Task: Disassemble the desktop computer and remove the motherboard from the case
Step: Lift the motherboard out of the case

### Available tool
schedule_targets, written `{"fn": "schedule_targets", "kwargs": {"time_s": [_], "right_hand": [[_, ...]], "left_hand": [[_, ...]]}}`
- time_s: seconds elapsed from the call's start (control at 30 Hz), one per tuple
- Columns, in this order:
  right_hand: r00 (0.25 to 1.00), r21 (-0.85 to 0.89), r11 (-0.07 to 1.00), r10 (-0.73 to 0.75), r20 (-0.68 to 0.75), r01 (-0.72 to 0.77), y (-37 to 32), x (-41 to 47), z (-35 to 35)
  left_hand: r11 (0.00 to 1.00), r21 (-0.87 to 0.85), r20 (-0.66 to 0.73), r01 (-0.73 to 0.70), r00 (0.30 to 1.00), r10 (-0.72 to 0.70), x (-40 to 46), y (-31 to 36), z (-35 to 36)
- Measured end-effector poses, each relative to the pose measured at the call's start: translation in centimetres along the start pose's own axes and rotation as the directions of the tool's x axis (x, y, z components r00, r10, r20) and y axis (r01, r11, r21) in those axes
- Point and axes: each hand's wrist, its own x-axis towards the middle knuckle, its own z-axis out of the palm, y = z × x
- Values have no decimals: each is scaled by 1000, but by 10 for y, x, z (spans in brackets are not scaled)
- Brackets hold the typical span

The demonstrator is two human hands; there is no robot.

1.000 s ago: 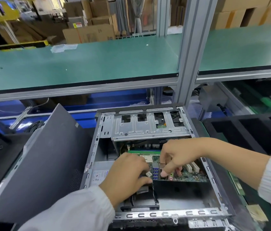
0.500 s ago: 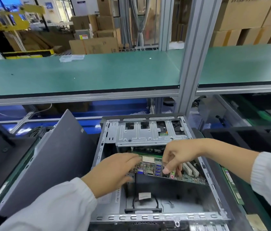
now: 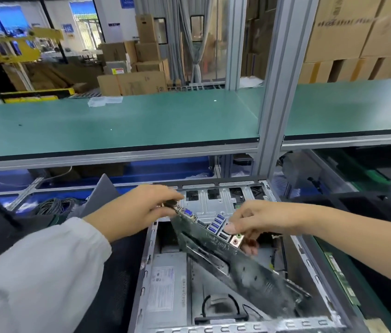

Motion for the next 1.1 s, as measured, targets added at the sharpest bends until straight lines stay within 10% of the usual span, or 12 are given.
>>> {"fn": "schedule_targets", "kwargs": {"time_s": [0.33, 0.7, 1.1], "right_hand": [[929, 174, 981, -16, -369, 86, -52, -23, 0], [764, 287, 904, -63, -642, 316, -117, -115, -14], [681, 298, 895, -8, -732, 331, -57, -285, -94]], "left_hand": [[910, -355, -276, 213, 906, -320, 16, 14, -4], [565, -811, -302, -152, 936, -183, 43, 134, -54], [685, -709, -317, -169, 944, -96, 162, 332, 2]]}}
